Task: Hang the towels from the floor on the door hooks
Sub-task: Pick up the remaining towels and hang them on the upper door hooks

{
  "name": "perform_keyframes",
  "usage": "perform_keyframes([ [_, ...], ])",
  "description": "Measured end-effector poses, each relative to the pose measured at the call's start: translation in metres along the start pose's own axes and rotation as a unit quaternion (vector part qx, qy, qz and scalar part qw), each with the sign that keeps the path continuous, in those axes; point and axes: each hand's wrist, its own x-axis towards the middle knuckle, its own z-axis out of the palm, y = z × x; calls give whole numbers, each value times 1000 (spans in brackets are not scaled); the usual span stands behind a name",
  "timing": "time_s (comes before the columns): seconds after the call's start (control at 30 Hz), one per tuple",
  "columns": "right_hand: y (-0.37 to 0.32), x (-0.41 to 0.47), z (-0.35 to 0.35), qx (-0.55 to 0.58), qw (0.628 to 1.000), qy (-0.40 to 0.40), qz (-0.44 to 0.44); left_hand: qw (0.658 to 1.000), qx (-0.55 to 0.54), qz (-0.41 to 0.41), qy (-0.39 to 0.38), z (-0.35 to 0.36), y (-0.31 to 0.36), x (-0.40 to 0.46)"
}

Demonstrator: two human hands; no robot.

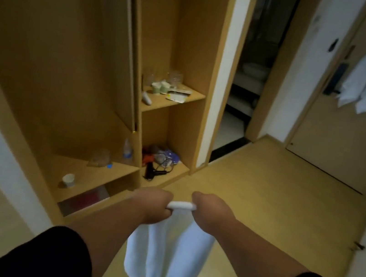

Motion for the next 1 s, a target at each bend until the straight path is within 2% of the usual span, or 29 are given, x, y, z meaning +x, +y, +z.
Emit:
perform_keyframes([
  [0.13, 87, 15, -33, -13, 999, 16, 37, 999, 37, 36, 13, -26, 45, 83],
  [0.37, 224, 42, -139, -47, 997, 19, 66, 995, 41, 81, 36, -101, 139, 218],
  [0.5, 285, 46, -186, -82, 992, 22, 89, 993, 46, 108, 26, -134, 188, 278],
  [0.77, 399, 63, -265, -126, 975, 77, 164, 978, 59, 191, 53, -211, 277, 394],
  [1.0, 498, 123, -312, -166, 960, 100, 203, 961, 52, 268, 45, -265, 316, 524],
])
